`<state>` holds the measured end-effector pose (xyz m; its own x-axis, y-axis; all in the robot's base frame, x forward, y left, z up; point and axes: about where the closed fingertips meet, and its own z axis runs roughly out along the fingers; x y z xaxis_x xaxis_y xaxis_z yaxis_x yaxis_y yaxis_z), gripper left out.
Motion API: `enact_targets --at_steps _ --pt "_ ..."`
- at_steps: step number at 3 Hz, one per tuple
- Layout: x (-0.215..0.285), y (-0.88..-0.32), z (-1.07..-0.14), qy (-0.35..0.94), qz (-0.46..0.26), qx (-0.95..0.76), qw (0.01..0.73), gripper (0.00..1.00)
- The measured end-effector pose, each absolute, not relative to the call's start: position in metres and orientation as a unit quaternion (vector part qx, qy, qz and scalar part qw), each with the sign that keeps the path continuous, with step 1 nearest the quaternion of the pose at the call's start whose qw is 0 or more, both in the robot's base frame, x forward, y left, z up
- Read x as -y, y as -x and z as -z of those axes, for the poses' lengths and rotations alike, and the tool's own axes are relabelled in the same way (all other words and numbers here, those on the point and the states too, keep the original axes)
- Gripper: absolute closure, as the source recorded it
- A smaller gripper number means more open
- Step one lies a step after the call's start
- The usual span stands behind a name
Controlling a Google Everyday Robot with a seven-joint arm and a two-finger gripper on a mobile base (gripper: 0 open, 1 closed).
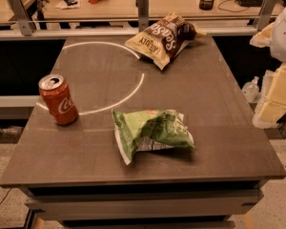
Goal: Pick green jalapeno chip bag
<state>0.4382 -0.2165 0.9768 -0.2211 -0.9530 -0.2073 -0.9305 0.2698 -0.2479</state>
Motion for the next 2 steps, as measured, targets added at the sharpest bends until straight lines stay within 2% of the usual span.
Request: enact_targets --at_steps 2 --pt "0.2113 -0.4365 -0.9782 0.596 0.017 -0.784 0.175 0.00"
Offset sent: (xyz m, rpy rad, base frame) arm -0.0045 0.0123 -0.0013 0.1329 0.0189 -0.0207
